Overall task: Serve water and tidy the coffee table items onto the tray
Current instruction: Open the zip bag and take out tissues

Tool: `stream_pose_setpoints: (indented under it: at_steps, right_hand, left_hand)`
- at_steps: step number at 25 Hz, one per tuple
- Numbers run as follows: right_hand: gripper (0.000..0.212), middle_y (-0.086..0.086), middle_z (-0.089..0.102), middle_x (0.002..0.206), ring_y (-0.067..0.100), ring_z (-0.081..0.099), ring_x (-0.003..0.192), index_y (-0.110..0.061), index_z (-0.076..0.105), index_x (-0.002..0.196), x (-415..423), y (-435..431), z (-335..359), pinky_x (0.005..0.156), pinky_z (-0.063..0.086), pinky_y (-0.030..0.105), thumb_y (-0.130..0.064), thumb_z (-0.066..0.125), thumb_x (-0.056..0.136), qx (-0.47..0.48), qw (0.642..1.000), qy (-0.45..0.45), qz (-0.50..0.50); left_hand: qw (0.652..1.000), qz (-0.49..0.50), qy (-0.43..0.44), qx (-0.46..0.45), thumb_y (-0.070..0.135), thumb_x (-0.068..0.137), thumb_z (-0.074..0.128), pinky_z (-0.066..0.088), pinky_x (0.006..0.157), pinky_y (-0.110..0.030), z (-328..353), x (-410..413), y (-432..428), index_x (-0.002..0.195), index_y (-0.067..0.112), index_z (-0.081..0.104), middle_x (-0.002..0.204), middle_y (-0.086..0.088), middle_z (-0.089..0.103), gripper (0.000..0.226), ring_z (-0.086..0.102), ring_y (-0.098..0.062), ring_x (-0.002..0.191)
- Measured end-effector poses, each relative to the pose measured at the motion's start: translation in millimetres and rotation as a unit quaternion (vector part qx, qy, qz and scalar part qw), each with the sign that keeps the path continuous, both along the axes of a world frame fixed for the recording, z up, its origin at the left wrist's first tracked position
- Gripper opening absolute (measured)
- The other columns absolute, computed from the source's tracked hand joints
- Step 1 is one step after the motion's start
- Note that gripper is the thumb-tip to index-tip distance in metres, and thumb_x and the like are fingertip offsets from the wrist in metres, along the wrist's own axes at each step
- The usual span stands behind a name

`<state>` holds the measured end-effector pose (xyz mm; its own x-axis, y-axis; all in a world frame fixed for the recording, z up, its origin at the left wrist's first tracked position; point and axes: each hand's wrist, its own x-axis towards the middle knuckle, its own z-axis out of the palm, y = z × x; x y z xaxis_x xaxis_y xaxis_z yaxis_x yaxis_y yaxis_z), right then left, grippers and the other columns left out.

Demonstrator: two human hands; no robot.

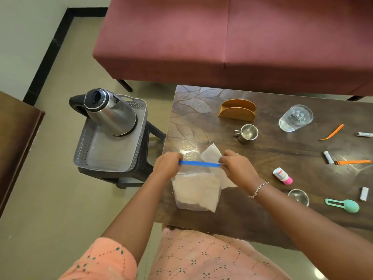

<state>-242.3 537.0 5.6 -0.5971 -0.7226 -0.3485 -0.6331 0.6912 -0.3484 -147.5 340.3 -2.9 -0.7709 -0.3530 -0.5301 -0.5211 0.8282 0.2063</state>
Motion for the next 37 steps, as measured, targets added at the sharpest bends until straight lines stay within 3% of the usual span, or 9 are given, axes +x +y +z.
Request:
stream_pose_setpoints:
  at_steps: [3,9,12,15,19,23,26,30,37]
  right_hand:
    - [0.018,0.007,0.057,0.105,0.033,0.059,0.08,-0.006,0.063,0.101,-6,6,0,0.063,0.048,0.039,-0.005,0.055,0.085,-0.021,0.999,0.033,-0.025]
    - [0.015,0.009,0.067,0.098,0.034,0.063,0.073,-0.004,0.07,0.092,-12,12,28,0.056,0.051,0.037,0.001,0.061,0.081,-0.134,0.987,0.065,-0.054]
    - [0.013,0.008,0.07,0.094,0.028,0.065,0.078,-0.007,0.073,0.084,-15,11,60,0.063,0.05,0.032,0.001,0.063,0.08,-0.179,0.983,0.037,-0.024]
    - [0.026,-0.001,0.067,0.085,0.018,0.062,0.08,-0.022,0.068,0.072,-22,15,96,0.066,0.049,0.021,0.003,0.062,0.081,-0.226,0.969,-0.098,-0.031]
    - [0.032,-0.003,0.062,0.08,0.017,0.06,0.075,-0.028,0.059,0.073,-44,19,120,0.069,0.049,0.024,0.003,0.064,0.08,-0.329,0.899,-0.268,-0.107]
    - [0.039,0.005,0.068,0.1,0.019,0.068,0.086,-0.021,0.055,0.104,-61,31,111,0.064,0.055,0.026,-0.023,0.076,0.071,-0.315,0.766,-0.505,-0.242]
    - [0.049,0.01,0.066,0.112,0.025,0.065,0.1,-0.014,0.058,0.115,-53,34,92,0.071,0.057,0.03,-0.023,0.076,0.071,-0.233,0.753,-0.561,-0.254]
    - [0.032,0.01,0.07,0.1,0.03,0.067,0.096,-0.012,0.06,0.106,-45,33,88,0.065,0.059,0.03,-0.002,0.068,0.077,-0.31,0.721,-0.517,-0.341]
    - [0.022,0.009,0.067,0.077,0.026,0.066,0.077,-0.016,0.057,0.071,-49,42,95,0.055,0.051,0.026,0.001,0.069,0.077,-0.363,0.777,-0.377,-0.35]
  left_hand:
    - [1.0,0.019,-0.006,-0.006,0.005,0.086,0.045,0.034,0.061,-0.033,-12,-11,-8,0.091,0.013,0.058,0.098,-0.012,0.063,0.016,0.049,-0.024,0.074]
    - [0.997,0.042,0.07,0.013,0.005,0.083,0.058,0.042,0.083,-0.037,-7,-16,-9,0.123,0.013,0.043,0.126,-0.011,0.046,0.044,0.046,-0.029,0.113]
    - [0.972,0.079,0.159,0.152,0.013,0.074,0.073,0.039,0.103,-0.04,22,-24,-2,0.134,0.025,0.037,0.135,-0.007,0.042,0.071,0.041,-0.024,0.124]
    - [0.927,0.075,0.113,0.35,0.014,0.069,0.078,0.034,0.109,-0.044,54,-27,-3,0.135,0.034,0.036,0.142,-0.003,0.037,0.081,0.037,-0.02,0.129]
    - [0.867,0.112,0.084,0.479,0.01,0.074,0.072,0.048,0.098,-0.042,82,-23,-7,0.109,0.004,0.064,0.109,-0.01,0.068,0.036,0.063,-0.025,0.103]
    - [0.771,0.21,0.145,0.584,0.016,0.071,0.074,0.058,0.072,-0.029,102,-18,-4,0.095,0.007,0.071,0.096,-0.006,0.074,0.026,0.069,-0.022,0.09]
    - [0.747,0.256,0.155,0.593,0.014,0.07,0.069,0.059,0.064,-0.026,111,-16,0,0.097,0.007,0.069,0.091,-0.005,0.074,0.028,0.07,-0.02,0.084]
    - [0.775,0.278,0.15,0.547,0.006,0.077,0.067,0.059,0.059,-0.028,118,-10,-1,0.1,0.003,0.067,0.09,-0.008,0.074,0.023,0.071,-0.022,0.081]
    - [0.779,0.366,0.284,0.422,-0.007,0.079,0.062,0.053,0.041,-0.024,116,-10,10,0.079,0.013,0.051,0.075,-0.013,0.066,0.023,0.064,-0.024,0.059]
